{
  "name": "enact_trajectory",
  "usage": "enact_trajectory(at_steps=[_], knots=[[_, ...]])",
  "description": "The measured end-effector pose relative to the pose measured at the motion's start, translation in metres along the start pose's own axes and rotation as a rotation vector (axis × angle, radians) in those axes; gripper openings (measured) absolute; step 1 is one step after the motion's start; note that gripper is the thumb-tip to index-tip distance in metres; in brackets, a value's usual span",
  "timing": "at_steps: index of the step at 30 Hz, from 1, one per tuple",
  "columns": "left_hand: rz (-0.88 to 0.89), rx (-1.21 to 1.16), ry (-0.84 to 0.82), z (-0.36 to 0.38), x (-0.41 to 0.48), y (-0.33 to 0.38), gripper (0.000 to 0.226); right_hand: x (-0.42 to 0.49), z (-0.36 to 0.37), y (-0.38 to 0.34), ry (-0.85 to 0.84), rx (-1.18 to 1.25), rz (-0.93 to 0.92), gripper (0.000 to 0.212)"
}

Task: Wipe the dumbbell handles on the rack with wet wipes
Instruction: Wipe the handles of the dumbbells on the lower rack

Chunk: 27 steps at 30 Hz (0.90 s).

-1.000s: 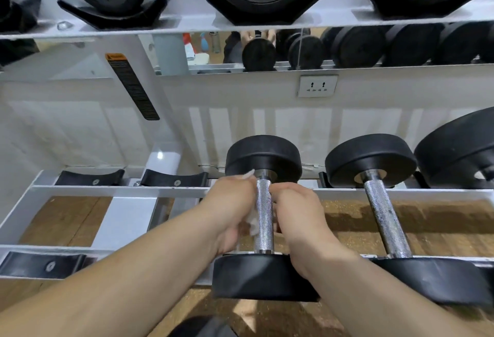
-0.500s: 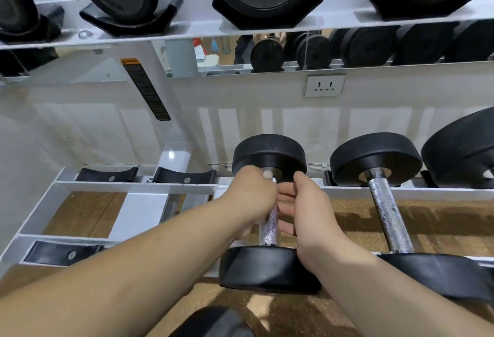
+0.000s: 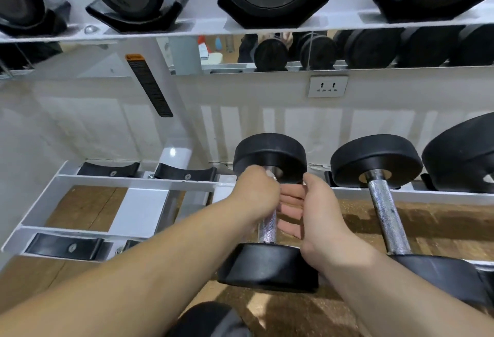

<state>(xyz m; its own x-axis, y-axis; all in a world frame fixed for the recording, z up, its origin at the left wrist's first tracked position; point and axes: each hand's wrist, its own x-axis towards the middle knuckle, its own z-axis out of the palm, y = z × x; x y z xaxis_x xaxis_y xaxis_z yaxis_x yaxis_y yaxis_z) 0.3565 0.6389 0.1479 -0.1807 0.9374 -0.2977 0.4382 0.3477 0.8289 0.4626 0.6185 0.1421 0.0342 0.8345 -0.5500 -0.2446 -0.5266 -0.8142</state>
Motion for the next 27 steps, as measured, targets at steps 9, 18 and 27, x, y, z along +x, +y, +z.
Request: enact_trajectory(at_steps=[9, 18, 27], knots=[[-0.096, -0.106, -0.229, -0.051, -0.045, -0.028, 0.022, 0.003, 0.002, 0.002, -0.007, -0.021, 0.003, 0.049], [-0.05, -0.644, -0.399, -0.061, -0.05, -0.01, 0.029, -0.005, -0.026, -0.034, -0.457, -0.22, -0.191, 0.067], [0.232, -0.436, -0.29, -0.052, -0.037, 0.004, 0.015, -0.003, -0.043, -0.039, -0.581, -0.369, -0.339, 0.035]])
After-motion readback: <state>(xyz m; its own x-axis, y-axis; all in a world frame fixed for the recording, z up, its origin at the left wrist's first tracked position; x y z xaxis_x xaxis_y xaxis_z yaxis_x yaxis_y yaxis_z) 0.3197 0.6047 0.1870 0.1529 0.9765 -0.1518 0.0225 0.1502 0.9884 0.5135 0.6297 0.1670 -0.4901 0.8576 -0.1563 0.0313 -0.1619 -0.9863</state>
